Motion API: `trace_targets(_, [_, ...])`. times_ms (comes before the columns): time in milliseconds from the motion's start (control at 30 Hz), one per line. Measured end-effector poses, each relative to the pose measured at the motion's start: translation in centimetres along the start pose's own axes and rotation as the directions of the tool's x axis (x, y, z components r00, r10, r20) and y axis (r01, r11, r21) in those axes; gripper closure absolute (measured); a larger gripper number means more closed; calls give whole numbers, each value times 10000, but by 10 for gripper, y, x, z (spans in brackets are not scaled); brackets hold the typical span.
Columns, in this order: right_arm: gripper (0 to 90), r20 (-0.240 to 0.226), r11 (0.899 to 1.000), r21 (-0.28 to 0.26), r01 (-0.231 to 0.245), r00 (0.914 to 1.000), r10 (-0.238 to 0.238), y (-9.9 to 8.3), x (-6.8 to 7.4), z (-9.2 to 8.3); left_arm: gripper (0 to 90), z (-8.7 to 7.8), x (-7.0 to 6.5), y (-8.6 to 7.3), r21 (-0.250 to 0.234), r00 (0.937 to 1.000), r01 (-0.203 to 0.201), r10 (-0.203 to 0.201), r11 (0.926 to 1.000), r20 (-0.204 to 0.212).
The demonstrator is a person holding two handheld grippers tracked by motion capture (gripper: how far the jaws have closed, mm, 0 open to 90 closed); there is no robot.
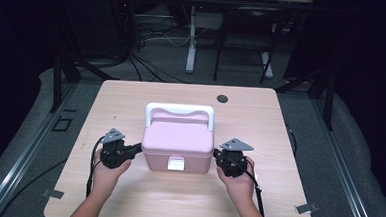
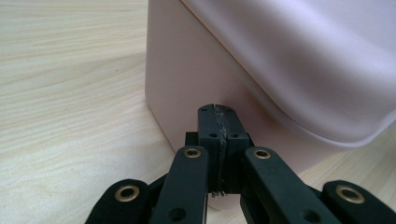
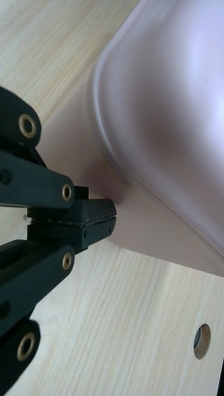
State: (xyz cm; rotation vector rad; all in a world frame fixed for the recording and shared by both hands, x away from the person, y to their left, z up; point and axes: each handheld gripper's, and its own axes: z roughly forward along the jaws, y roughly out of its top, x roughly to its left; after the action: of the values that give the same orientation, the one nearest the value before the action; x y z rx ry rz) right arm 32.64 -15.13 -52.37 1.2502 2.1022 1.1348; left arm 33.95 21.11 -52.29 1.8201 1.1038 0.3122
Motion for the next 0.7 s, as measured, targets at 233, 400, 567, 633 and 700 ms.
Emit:
trace_targets(233, [900,154,9999,47,165,9997,-166,-3,7,-5,898,-6,-4,-3,143,10000,-59,60,9999,-42])
trace_targets(400, [900,167,10000,-21,67,9998,-67,-6,9,-8,897,-9,-7,-5,174,10000,-84,84,9998,20])
trace_targets(567, [900,198,9998,0,190,9996,-190,-7,11,-10,897,-12,-9,-7,204,9999,-92,91,9998,44])
trace_targets(633, [900,187,9998,26,217,9996,-217,-8,11,-11,897,-13,-9,-8,216,9999,-120,118,9997,67])
trace_targets(700, [900,159,9998,17,175,9997,-175,-9,12,-12,897,-14,-10,-9,226,9999,-86,84,9997,85])
